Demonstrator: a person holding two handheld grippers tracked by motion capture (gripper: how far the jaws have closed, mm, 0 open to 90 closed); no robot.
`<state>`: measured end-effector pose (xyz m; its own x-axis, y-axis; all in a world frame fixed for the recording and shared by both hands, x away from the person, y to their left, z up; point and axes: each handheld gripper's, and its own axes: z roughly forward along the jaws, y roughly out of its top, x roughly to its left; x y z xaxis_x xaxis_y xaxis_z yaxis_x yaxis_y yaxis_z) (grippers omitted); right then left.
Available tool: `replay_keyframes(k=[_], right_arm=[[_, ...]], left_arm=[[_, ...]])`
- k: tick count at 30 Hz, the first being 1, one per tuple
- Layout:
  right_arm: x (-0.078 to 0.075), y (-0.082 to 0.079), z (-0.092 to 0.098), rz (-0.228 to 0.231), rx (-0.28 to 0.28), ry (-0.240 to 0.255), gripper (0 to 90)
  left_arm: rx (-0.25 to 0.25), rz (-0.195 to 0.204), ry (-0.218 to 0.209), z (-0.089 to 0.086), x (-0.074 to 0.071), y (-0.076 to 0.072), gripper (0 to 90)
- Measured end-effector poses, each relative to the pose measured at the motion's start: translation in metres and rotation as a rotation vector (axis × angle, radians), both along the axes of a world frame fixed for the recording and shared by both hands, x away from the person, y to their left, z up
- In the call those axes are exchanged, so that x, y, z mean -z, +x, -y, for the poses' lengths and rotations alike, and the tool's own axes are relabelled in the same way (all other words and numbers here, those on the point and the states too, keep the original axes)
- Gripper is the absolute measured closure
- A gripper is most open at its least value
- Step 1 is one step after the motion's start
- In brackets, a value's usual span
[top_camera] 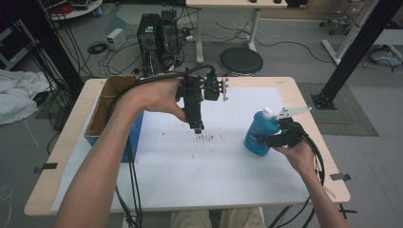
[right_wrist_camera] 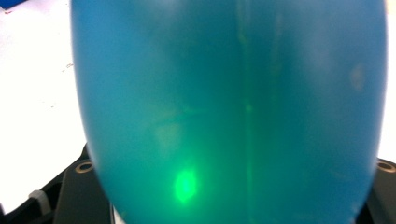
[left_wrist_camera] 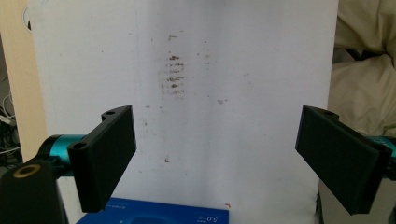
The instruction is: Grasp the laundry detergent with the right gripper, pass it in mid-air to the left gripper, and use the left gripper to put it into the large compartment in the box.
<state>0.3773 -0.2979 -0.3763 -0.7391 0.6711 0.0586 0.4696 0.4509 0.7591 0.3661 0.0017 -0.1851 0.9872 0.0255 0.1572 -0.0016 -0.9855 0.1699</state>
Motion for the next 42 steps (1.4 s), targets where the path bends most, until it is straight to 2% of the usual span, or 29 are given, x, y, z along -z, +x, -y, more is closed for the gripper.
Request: replay_keyframes(k=[23, 32, 42], right_arm=[[0.0042, 0.0025, -0.0016, -0.016, -0.021, 0.021, 41.6], [0.0047, 0.0005, -0.0025, 0.021, -0.027, 0.010, 45.4], [0.0040, 0.0017, -0.0025, 0.024, -0.050, 0.011, 46.9]], left_arm=[[-0.008, -0.004, -0.005, -0.0031, 0.0014, -0.0014, 12.4], [-0.007, -0.001, -0.008, -0.0034, 0.0014, -0.0014, 12.4], [-0.012, 0.004, -0.015, -0.0041, -0.0005, -0.0009, 12.4]])
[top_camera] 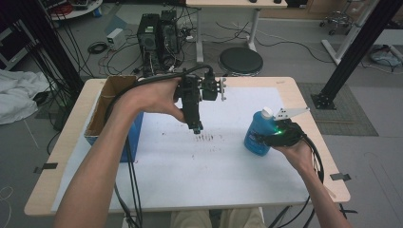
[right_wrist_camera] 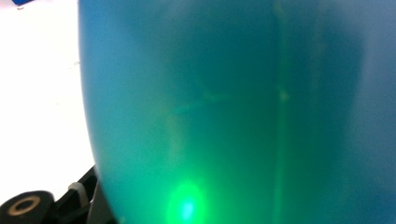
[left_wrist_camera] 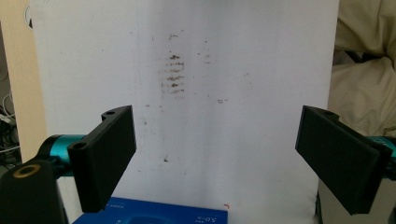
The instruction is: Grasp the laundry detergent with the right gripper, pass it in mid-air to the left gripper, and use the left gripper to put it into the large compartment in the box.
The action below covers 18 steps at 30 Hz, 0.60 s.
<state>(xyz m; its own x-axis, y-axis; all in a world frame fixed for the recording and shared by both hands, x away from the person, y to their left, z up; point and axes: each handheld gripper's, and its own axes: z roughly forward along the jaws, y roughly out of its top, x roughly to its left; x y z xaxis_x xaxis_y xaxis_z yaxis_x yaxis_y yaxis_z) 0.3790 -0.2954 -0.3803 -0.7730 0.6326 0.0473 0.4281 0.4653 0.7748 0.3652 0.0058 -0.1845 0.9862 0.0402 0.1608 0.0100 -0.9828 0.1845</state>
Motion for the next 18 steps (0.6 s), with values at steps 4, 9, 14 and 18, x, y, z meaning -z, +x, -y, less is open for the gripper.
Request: replay_keyframes(k=[4, 9, 14, 18], right_arm=[[-0.006, -0.002, -0.004, 0.007, -0.044, 0.011, 46.8], [-0.028, -0.007, -0.019, 0.037, -0.191, 0.027, 46.7], [-0.047, -0.009, -0.038, 0.034, -0.358, 0.026, 46.5], [-0.057, -0.007, -0.053, 0.036, -0.453, 0.027, 46.5]], left_arm=[[-0.006, 0.002, -0.011, 0.000, -0.003, 0.002, 12.4], [0.000, -0.001, -0.030, 0.002, -0.005, 0.003, 12.4], [-0.005, -0.001, -0.037, 0.006, -0.005, 0.002, 12.4], [-0.005, -0.006, -0.050, 0.011, -0.004, 0.000, 12.4]])
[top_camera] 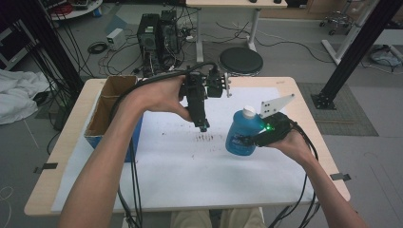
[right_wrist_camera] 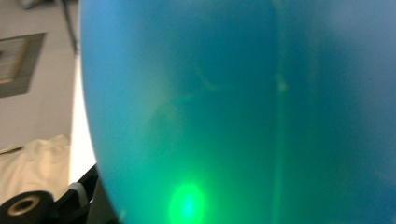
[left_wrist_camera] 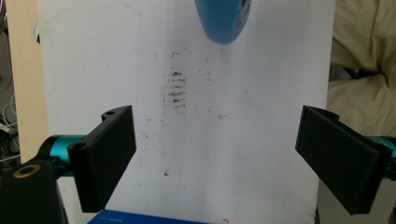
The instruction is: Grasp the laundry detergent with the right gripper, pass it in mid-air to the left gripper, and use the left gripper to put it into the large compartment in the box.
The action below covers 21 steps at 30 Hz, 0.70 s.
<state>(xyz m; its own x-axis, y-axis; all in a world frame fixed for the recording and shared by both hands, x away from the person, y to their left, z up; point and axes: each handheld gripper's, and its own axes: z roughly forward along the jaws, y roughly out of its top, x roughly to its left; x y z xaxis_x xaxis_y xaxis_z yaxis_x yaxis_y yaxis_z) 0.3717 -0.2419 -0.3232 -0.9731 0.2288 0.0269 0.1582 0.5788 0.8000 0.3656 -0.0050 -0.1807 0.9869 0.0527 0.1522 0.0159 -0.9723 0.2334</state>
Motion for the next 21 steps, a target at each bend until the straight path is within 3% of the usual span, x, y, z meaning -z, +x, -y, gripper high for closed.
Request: replay_keyframes(k=[5, 10, 15, 21], right_arm=[[-0.007, 0.002, -0.018, -0.009, -0.086, 0.019, 46.5], [-0.008, 0.002, -0.026, -0.012, -0.128, 0.017, 46.5], [-0.007, 0.000, -0.036, -0.019, -0.189, -0.001, 46.5], [-0.006, 0.001, -0.041, -0.024, -0.211, 0.004, 46.5]], left_arm=[[0.004, -0.011, -0.010, 0.008, 0.002, 0.000, 12.4], [0.011, -0.015, -0.016, 0.017, 0.006, 0.000, 12.4], [0.017, -0.050, -0.045, 0.024, 0.015, -0.001, 12.4], [0.016, -0.075, -0.062, 0.030, 0.025, 0.000, 12.4]])
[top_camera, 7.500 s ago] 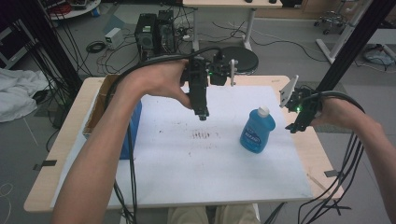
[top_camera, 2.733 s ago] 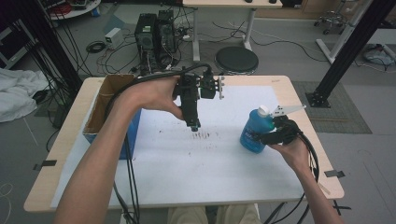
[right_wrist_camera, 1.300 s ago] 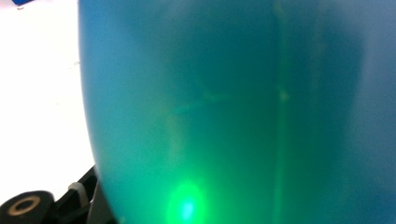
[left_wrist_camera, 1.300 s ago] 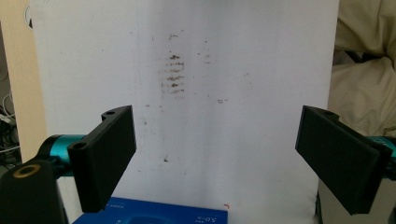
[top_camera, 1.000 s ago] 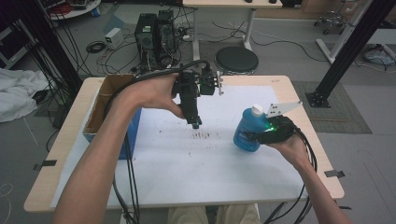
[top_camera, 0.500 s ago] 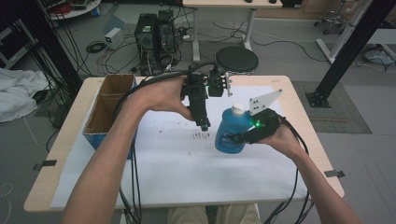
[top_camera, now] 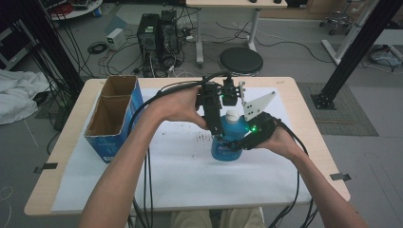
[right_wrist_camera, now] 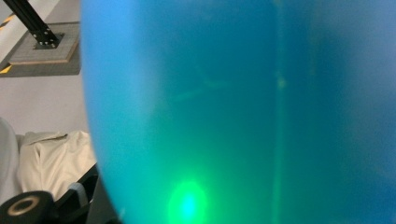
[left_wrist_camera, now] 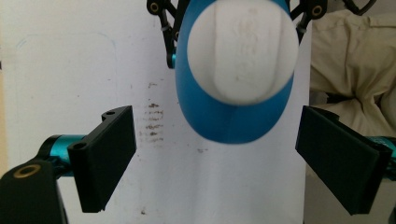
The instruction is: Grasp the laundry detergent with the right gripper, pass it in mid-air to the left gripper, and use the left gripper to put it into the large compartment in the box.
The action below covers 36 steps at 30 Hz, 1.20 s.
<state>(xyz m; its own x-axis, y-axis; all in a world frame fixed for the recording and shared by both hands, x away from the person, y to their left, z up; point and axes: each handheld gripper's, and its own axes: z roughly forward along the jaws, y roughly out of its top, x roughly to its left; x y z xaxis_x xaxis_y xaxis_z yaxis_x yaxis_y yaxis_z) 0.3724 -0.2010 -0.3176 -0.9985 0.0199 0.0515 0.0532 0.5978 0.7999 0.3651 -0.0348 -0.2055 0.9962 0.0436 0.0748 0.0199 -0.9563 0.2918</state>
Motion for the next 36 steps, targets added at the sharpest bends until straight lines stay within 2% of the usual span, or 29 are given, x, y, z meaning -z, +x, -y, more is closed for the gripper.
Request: replay_keyframes(k=[11, 36], right_arm=[[0.000, 0.001, -0.008, 0.003, -0.010, -0.007, 46.3], [0.002, 0.001, -0.011, 0.006, 0.000, -0.015, 46.1]], left_arm=[[0.001, -0.017, 0.007, 0.007, 0.010, 0.001, 12.5], [-0.016, -0.008, 0.007, 0.009, 0.020, 0.004, 19.3]])
